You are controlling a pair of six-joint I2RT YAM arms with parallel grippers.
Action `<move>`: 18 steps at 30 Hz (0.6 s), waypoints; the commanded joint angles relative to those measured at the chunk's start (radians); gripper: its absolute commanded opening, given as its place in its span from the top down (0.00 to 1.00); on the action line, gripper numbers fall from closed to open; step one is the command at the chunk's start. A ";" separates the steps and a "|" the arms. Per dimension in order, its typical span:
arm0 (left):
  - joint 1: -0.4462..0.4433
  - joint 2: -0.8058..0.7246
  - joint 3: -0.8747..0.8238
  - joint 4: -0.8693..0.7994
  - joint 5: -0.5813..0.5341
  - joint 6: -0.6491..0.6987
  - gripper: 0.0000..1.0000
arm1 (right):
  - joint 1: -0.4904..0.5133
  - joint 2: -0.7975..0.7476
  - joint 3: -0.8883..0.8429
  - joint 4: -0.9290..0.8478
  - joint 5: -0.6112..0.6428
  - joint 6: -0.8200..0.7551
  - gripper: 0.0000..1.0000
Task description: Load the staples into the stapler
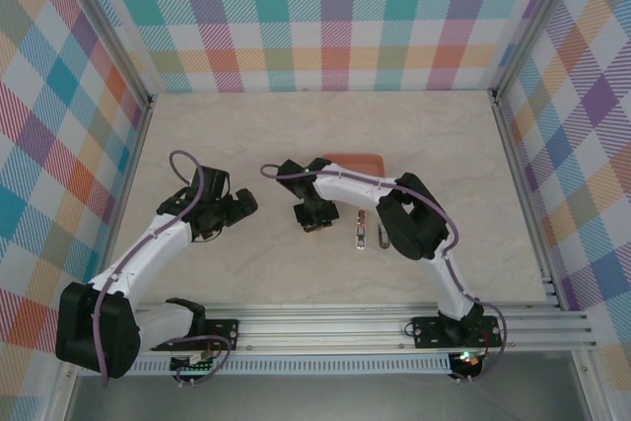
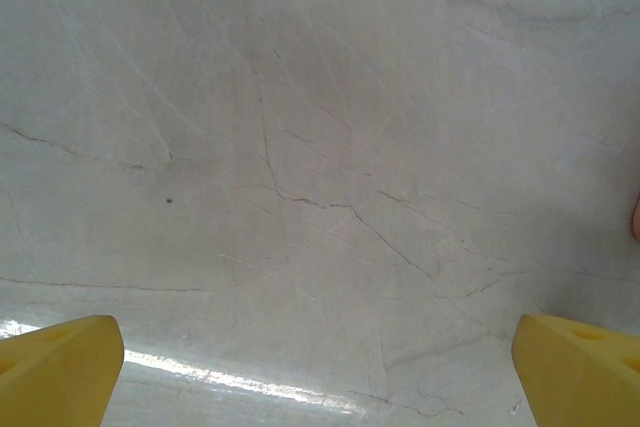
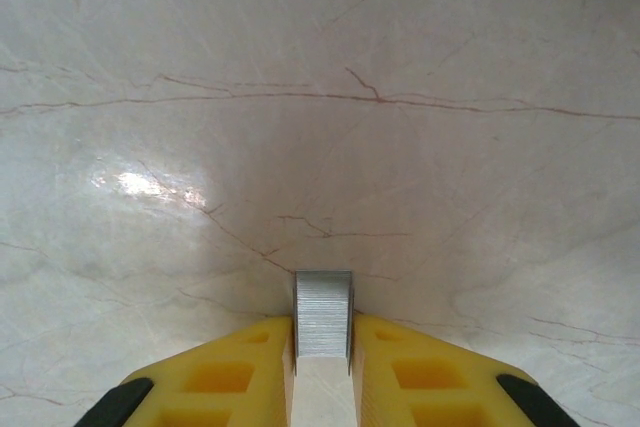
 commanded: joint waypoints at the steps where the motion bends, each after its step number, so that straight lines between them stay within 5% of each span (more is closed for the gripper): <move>1: 0.008 0.000 0.039 -0.003 0.014 0.044 0.00 | 0.002 -0.044 -0.048 0.029 0.033 0.012 0.78; 18: 0.007 -0.070 0.166 0.064 0.008 0.380 0.00 | -0.007 -0.385 -0.292 0.302 -0.041 -0.027 0.78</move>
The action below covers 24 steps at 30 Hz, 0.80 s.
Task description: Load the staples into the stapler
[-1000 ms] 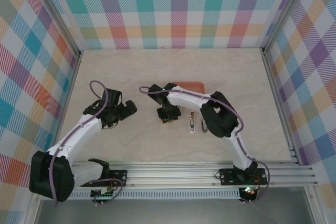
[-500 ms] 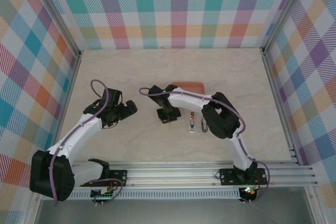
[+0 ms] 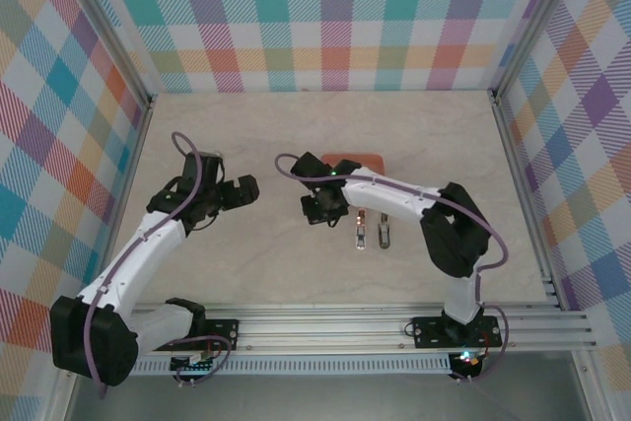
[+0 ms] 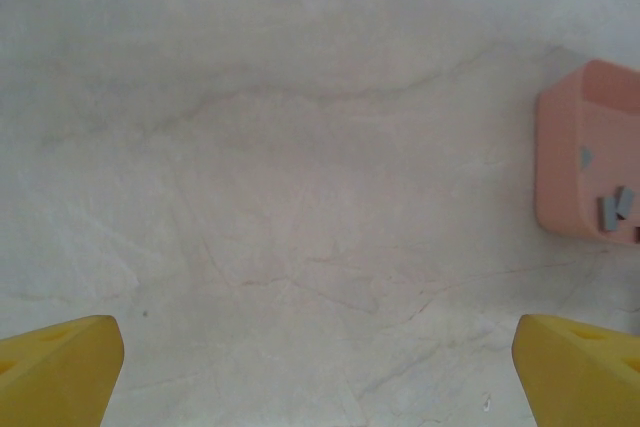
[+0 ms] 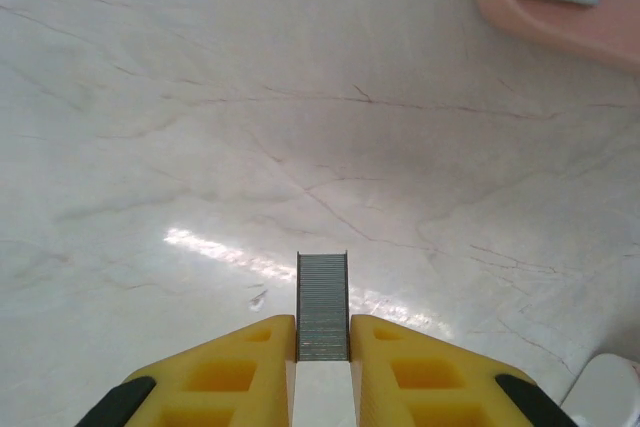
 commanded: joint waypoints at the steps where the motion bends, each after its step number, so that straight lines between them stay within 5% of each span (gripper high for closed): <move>1: 0.007 -0.026 0.044 0.051 0.012 0.117 0.00 | -0.008 -0.074 -0.047 0.087 -0.037 -0.022 0.79; 16: 0.005 -0.114 -0.073 0.198 0.176 0.377 0.07 | -0.042 -0.205 -0.146 0.144 -0.253 -0.055 0.79; 24: -0.046 -0.157 -0.069 0.127 0.333 0.847 0.27 | -0.071 -0.236 -0.164 0.160 -0.401 -0.094 0.79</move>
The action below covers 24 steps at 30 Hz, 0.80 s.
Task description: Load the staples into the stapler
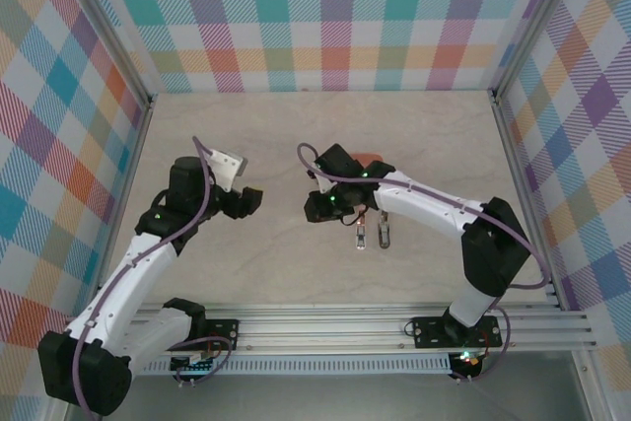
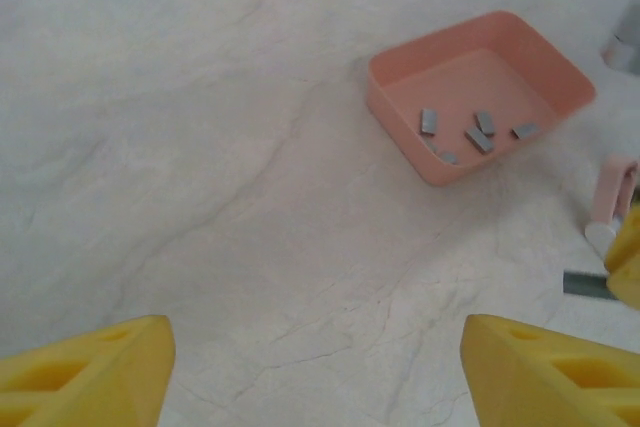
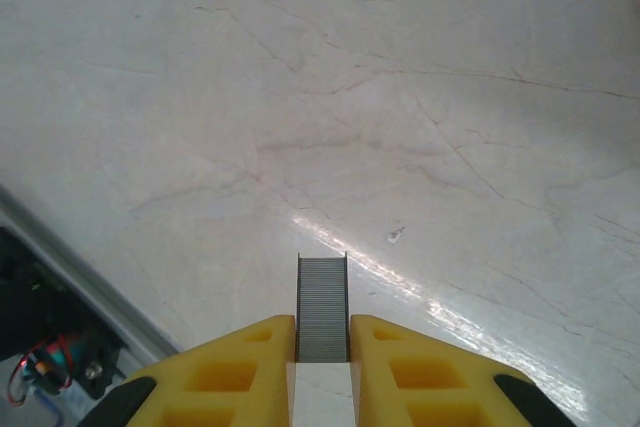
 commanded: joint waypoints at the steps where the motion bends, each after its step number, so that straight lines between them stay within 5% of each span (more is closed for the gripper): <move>1: -0.040 0.005 0.015 -0.053 0.101 0.293 0.30 | -0.013 -0.038 -0.011 0.021 -0.105 -0.043 0.79; 5: -0.091 0.029 0.008 -0.098 0.184 0.490 0.42 | -0.025 -0.055 -0.019 0.022 -0.152 -0.076 0.79; 10: -0.102 0.055 0.011 -0.090 0.346 0.653 0.45 | -0.047 -0.076 -0.028 0.020 -0.205 -0.109 0.79; 16: -0.134 0.124 0.078 -0.244 0.366 0.940 0.52 | -0.066 -0.101 -0.052 0.035 -0.279 -0.142 0.78; 24: -0.178 0.200 0.132 -0.208 0.365 0.985 0.53 | -0.077 -0.120 -0.066 0.061 -0.367 -0.162 0.78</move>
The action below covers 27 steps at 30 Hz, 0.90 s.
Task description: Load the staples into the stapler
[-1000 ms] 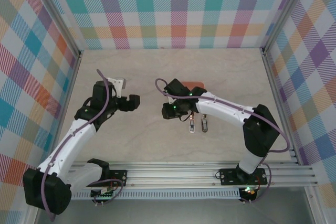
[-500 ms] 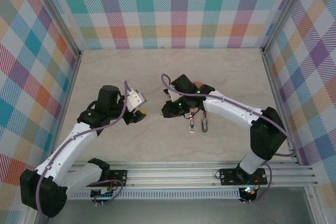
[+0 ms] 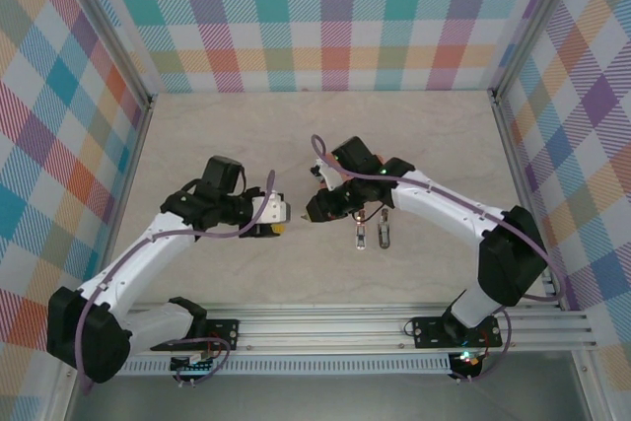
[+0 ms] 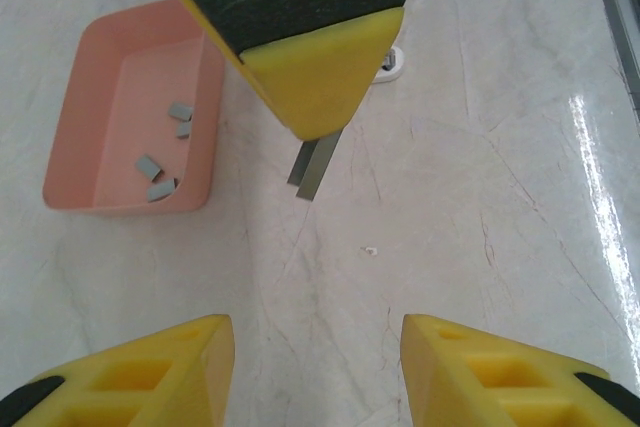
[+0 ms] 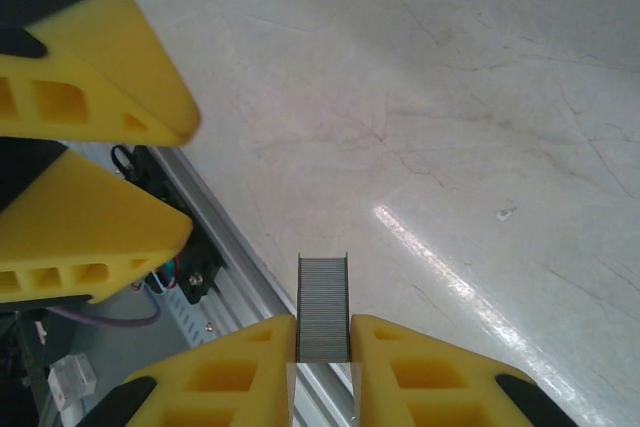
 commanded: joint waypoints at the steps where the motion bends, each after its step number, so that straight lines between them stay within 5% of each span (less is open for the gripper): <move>1: -0.022 0.021 0.042 -0.003 0.046 0.075 0.54 | -0.009 -0.032 -0.020 0.042 -0.081 -0.029 0.78; 27: -0.092 0.081 0.043 0.063 0.019 0.052 0.61 | -0.015 -0.021 -0.051 0.122 -0.168 0.014 0.78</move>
